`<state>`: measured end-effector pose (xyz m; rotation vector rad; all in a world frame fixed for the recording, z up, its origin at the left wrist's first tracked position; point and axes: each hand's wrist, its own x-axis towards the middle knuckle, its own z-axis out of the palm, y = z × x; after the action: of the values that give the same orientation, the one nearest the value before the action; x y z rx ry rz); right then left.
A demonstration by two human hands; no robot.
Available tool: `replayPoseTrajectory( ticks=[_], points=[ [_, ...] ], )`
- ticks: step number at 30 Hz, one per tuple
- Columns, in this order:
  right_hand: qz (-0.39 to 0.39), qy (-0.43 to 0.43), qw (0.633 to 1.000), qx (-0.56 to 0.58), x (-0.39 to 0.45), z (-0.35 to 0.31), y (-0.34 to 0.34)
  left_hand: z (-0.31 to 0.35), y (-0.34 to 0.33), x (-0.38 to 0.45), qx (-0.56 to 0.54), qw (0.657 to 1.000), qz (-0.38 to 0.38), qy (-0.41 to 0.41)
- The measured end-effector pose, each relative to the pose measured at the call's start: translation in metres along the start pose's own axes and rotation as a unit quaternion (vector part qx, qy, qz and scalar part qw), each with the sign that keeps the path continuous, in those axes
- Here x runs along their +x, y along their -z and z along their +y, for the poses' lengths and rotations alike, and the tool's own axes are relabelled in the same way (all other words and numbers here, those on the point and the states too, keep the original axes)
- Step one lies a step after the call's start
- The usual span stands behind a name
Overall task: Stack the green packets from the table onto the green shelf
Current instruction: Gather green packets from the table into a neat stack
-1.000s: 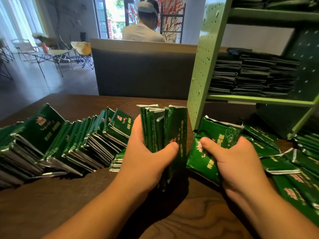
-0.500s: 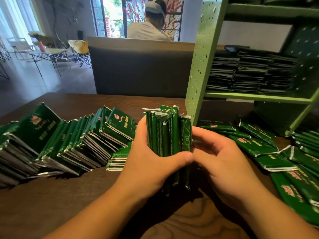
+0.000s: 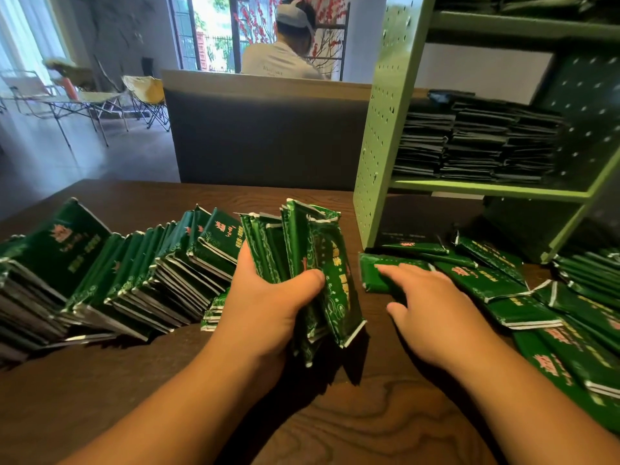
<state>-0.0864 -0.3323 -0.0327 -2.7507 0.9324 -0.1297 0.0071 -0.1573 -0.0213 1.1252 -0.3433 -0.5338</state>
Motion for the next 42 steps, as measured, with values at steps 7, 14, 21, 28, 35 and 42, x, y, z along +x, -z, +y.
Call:
replayPoseTrajectory(
  ticks=[7,14,21,28,35,42],
  points=[
    [0.018,-0.005,0.998,-0.057,-0.005,-0.007,0.006,0.002,0.002,0.004,-0.001,0.999,0.037,-0.022],
    [0.139,-0.021,0.95,0.277,-0.007,-0.008,0.016,-0.001,0.003,0.007,-0.007,0.999,0.045,-0.022],
    [-0.027,0.026,0.768,0.639,-0.02,-0.028,0.006,-0.003,0.0,0.005,-0.034,0.999,0.0,-0.032],
    [-0.026,0.068,0.764,0.641,-0.02,-0.025,0.002,-0.007,0.003,0.007,-0.033,0.996,-0.077,-0.03],
    [0.024,0.028,0.761,0.648,-0.016,-0.019,0.005,-0.001,0.001,0.002,-0.042,0.998,-0.039,-0.025],
    [0.147,0.045,0.831,0.535,-0.02,-0.017,0.013,-0.006,0.006,0.005,0.034,0.997,-0.032,-0.068]
  ],
)
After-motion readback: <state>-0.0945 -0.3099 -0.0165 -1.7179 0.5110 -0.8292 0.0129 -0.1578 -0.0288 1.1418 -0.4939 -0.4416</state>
